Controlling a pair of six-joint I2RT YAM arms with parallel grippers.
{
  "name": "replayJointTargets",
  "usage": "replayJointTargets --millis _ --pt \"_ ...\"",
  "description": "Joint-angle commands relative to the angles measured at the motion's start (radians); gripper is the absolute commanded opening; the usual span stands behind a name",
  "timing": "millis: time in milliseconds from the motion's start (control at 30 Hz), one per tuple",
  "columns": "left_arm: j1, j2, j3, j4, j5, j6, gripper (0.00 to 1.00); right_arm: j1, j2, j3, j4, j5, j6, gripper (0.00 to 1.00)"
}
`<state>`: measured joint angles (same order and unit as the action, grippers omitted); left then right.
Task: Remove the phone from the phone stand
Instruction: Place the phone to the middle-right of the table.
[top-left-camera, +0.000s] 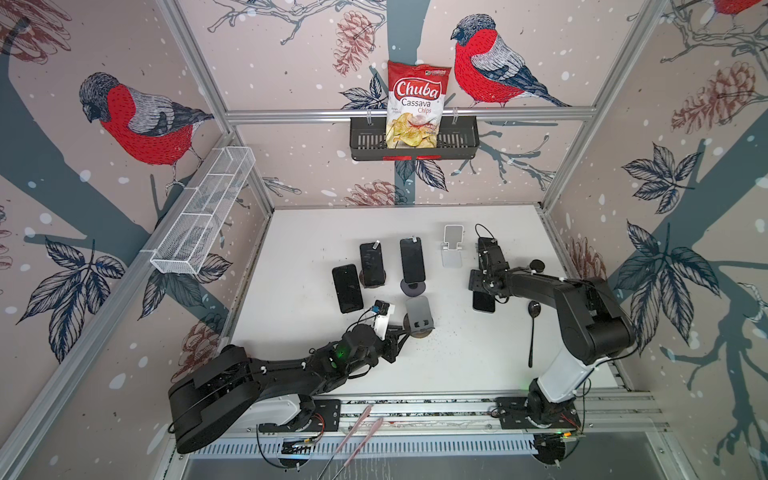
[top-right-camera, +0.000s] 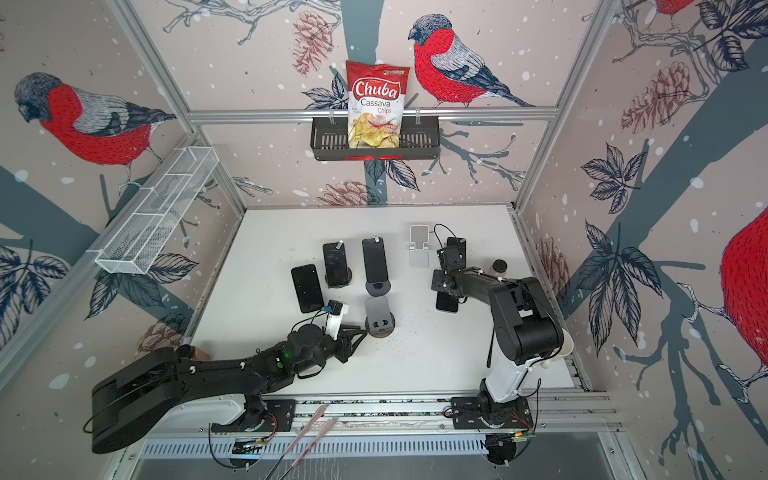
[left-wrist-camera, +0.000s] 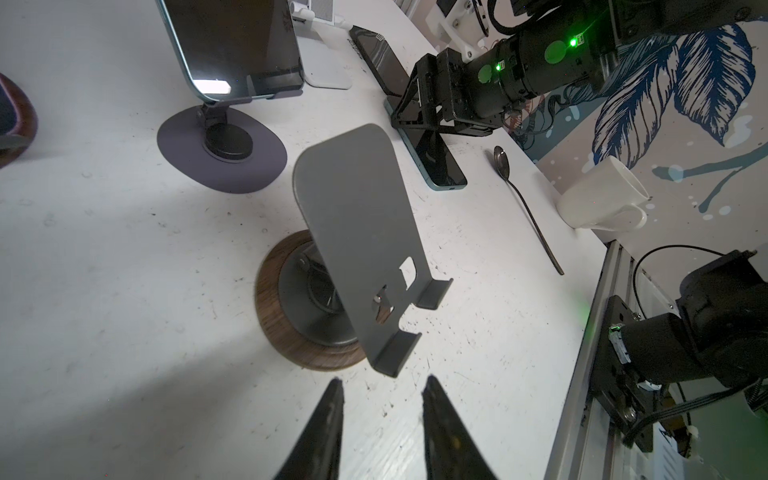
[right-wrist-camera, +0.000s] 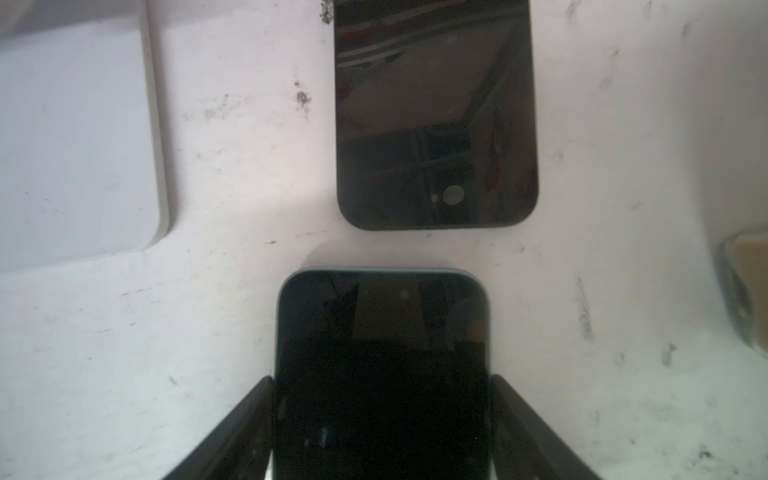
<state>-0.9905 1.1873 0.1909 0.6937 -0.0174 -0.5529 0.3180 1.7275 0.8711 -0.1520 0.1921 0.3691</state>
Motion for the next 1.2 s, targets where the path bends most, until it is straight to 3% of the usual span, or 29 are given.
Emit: replayJointTargets --millis 0,833,1167 --pt "-0.001 -0.002 -0.001 0.027 0.014 -0.004 0.33 0.001 0.014 -0.017 -0.173 -0.074 0.03 0.78" --pt "0.0 0.003 0.0 0.018 0.007 -0.011 0.33 -0.012 -0.01 0.029 -0.19 -0.048 -0.002 0.84" --pt "0.0 0.006 0.004 0.009 -0.003 -0.013 0.33 -0.011 -0.086 0.062 -0.166 -0.043 -0.015 0.87"
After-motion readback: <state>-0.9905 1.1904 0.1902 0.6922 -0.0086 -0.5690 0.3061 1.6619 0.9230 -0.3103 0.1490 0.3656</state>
